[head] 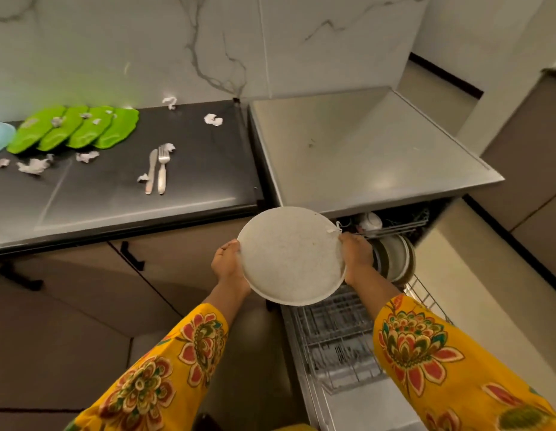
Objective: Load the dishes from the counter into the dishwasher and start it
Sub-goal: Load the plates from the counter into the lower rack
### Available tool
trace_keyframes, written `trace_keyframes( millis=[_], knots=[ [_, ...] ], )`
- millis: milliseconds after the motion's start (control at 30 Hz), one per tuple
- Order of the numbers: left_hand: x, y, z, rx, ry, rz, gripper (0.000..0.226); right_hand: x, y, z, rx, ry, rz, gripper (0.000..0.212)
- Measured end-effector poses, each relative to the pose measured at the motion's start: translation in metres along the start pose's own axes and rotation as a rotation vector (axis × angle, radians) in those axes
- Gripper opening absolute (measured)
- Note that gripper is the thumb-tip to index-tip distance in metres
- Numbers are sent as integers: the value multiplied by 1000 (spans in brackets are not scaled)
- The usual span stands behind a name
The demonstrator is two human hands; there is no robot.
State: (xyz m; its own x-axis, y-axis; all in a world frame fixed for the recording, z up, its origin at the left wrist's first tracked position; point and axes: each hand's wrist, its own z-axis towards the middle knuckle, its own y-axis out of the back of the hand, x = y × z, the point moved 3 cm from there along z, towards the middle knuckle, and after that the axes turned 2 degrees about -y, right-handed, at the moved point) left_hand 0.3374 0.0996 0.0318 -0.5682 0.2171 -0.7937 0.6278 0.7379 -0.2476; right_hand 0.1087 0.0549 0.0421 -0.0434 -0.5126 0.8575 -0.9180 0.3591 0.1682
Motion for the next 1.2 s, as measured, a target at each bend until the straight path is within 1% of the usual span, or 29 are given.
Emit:
trace_keyframes(
  millis=[200, 367, 500, 567, 633, 733, 800, 867, 933, 967, 1033, 1067, 1100, 1200],
  knots=[
    [46, -17, -27, 60, 28, 76, 4, -27, 58, 4, -76, -45, 31, 12],
    [80, -24, -40, 126, 105, 150, 6, -56, 92, 5, -132, -131, 59, 26],
    [111, -27, -34, 173, 201, 193, 10, -86, 105, 7, -166, -231, 16, 25],
    [128, -28, -27, 182, 260, 201, 15, -104, 107, 11, -156, -292, -9, 24],
    [146, -28, -18, 178, 322, 206, 20, -126, 109, 17, -121, -377, -39, 33],
    [170, -27, -4, 167, 394, 214, 18, -164, 107, 34, -35, -460, -108, 34],
    [185, -26, 10, 143, 425, 255, 16, -187, 103, 43, -33, -514, -131, 34],
    [199, -28, 27, 119, 455, 286, 11, -208, 98, 55, -49, -569, -50, 39],
    [212, -36, 46, 87, 463, 300, 7, -222, 90, 64, -50, -625, 87, 43],
    [218, -41, 56, 71, 465, 302, 9, -227, 85, 70, -45, -647, 150, 46],
    [231, -56, 77, 51, 468, 308, 25, -234, 75, 81, -35, -687, 246, 45],
    [238, -63, 88, 54, 462, 324, 32, -237, 70, 89, -34, -709, 285, 42],
    [245, -72, 97, 77, 449, 350, 34, -241, 65, 98, -38, -736, 319, 39],
    [262, -98, 126, 147, 409, 418, 26, -251, 52, 129, -35, -821, 393, 35]
  ],
)
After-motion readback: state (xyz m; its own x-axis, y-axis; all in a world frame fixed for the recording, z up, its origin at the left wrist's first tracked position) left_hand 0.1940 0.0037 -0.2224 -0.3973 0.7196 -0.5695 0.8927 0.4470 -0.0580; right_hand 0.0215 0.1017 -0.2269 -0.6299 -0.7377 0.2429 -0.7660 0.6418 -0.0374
